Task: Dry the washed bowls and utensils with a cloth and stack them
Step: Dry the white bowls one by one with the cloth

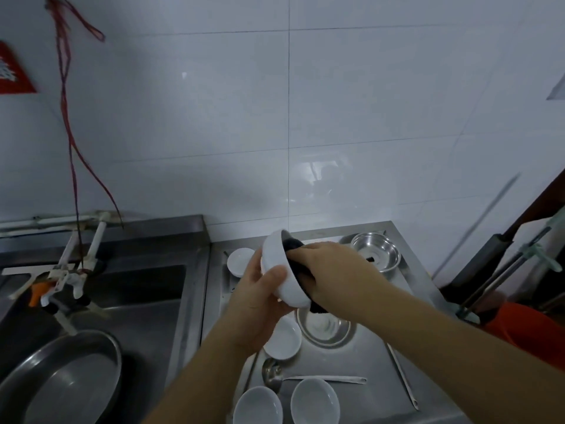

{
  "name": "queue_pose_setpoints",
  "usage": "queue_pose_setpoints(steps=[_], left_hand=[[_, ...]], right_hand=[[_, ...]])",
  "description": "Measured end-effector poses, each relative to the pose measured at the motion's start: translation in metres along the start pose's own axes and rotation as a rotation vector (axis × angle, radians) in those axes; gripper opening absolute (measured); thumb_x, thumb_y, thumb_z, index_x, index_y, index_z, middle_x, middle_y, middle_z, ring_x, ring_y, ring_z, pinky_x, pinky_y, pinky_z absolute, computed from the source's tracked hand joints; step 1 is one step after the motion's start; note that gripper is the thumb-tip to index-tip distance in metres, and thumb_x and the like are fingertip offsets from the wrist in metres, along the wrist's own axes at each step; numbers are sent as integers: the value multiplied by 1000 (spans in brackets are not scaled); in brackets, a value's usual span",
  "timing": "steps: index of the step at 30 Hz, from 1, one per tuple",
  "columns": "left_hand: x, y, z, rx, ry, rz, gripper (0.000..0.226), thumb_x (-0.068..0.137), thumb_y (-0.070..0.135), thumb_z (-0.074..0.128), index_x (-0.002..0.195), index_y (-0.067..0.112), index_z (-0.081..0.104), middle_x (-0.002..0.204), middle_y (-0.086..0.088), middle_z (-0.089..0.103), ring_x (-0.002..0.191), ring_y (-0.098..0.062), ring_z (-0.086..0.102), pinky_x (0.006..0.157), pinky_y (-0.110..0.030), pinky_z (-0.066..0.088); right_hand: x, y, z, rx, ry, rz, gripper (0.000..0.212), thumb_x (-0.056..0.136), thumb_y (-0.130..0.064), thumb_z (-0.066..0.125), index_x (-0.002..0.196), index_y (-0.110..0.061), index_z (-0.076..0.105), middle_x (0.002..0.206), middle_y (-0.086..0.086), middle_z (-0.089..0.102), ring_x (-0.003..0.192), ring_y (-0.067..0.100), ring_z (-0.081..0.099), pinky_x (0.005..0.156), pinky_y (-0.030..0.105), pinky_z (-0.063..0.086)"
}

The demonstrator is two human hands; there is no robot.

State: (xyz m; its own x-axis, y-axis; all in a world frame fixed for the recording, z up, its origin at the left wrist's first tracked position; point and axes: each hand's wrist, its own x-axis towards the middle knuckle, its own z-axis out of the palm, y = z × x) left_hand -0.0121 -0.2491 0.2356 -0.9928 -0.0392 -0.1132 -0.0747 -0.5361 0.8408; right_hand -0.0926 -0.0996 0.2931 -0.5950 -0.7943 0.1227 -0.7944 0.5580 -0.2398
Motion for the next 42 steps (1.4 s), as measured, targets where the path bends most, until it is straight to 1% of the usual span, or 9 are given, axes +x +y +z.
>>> queue_pose_setpoints(steps=[4, 10, 15, 22, 29, 32, 35, 40, 42], left_hand=[[-2, 4, -4, 185, 8, 74, 88, 67, 34, 86, 147, 35, 51, 140, -18, 60, 125, -42, 64, 90, -54, 60], [-12, 11, -12, 255, -168, 59, 108, 70, 48, 93, 158, 20, 36, 146, -24, 52, 133, -48, 55, 105, -62, 50], [-25, 9, -11, 128, -304, 2, 111, 77, 47, 89, 159, 3, 27, 148, -40, 43, 136, -59, 46, 107, -65, 46], [-27, 15, -7, 83, -246, 32, 108, 78, 46, 89, 159, 7, 30, 150, -34, 45, 138, -53, 48, 105, -57, 51], [-22, 12, 1, 103, -148, 48, 92, 70, 44, 94, 149, 28, 51, 147, -23, 56, 132, -47, 58, 93, -52, 59], [-19, 20, 2, 148, -107, 68, 95, 65, 48, 96, 147, 27, 54, 143, -22, 59, 129, -45, 61, 92, -54, 59], [-17, 22, -2, 194, -72, 64, 98, 66, 47, 95, 150, 25, 49, 142, -21, 58, 129, -46, 59, 95, -59, 58], [-17, 16, -8, 299, -58, 55, 108, 63, 51, 95, 154, 29, 43, 143, -21, 55, 129, -49, 57, 98, -67, 54], [-16, 13, -11, 328, -67, 45, 108, 62, 48, 95, 155, 32, 42, 144, -19, 55, 131, -48, 57, 100, -68, 53]], right_hand=[[6, -10, -22, 241, -219, 264, 23, 95, -33, 56, 102, -22, 75, 83, -2, 75, 74, 16, 72, 75, 40, 63], [-3, -14, -45, 980, -389, 598, 25, 88, -17, 68, 110, -7, 75, 106, 25, 76, 98, 45, 75, 91, 56, 60], [-17, -28, -31, 1469, -436, 799, 12, 83, -17, 65, 81, -6, 65, 71, 12, 60, 60, 23, 62, 58, 29, 54], [-18, -55, -6, 2054, 129, 871, 28, 95, -26, 65, 90, 1, 71, 77, 15, 70, 75, 31, 68, 73, 41, 55], [-12, -52, 6, 1275, 517, 627, 20, 94, -18, 63, 91, -27, 81, 88, 7, 78, 91, 32, 75, 83, 58, 63], [-16, -35, 9, 691, 467, 300, 26, 98, -19, 64, 112, -39, 73, 92, -12, 75, 86, 11, 70, 77, 36, 59], [-16, -15, 3, 253, 230, 70, 38, 100, -21, 61, 136, -31, 64, 120, -10, 73, 104, 14, 66, 89, 34, 55], [-20, -16, -4, 454, 37, 169, 25, 100, -25, 51, 118, -35, 64, 88, -6, 73, 75, 15, 71, 72, 43, 60], [-24, -18, -1, 666, -35, 312, 23, 99, -23, 52, 109, -34, 69, 92, -3, 76, 83, 19, 73, 82, 47, 61]])
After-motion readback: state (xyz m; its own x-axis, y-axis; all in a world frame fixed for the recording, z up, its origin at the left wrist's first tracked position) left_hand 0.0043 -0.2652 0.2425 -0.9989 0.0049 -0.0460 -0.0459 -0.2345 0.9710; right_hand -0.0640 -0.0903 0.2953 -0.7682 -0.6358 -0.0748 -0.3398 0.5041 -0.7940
